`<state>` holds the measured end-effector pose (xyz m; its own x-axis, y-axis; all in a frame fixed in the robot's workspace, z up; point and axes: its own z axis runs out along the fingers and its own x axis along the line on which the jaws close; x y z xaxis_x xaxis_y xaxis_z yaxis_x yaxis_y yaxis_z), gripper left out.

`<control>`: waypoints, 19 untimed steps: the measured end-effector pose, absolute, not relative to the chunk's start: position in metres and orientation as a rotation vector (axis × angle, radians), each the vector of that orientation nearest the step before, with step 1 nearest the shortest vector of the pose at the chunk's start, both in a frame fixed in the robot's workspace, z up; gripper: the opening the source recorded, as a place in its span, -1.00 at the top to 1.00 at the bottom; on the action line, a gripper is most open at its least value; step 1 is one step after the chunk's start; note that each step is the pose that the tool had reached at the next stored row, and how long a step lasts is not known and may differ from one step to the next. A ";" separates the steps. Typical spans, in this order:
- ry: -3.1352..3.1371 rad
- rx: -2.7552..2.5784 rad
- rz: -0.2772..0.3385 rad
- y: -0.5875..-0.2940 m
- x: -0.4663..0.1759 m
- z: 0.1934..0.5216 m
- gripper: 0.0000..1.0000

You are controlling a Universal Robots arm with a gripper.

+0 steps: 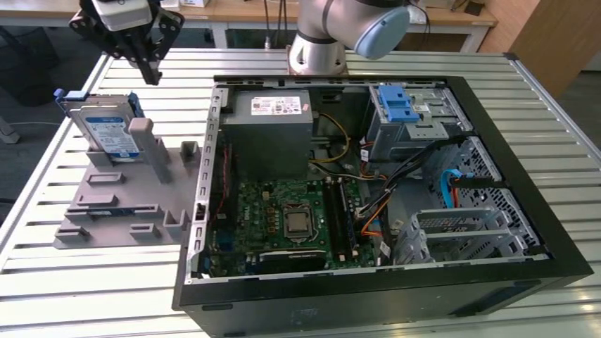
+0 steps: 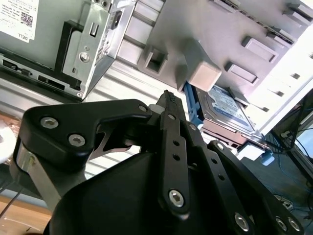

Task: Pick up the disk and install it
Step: 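Reach for the disk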

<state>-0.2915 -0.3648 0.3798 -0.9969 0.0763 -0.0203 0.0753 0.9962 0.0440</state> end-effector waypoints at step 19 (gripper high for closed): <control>3.118 0.118 0.067 -0.364 -0.302 0.379 0.79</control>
<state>-0.3025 -0.3638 0.3789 -0.9969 0.0762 -0.0193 0.0753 0.9962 0.0440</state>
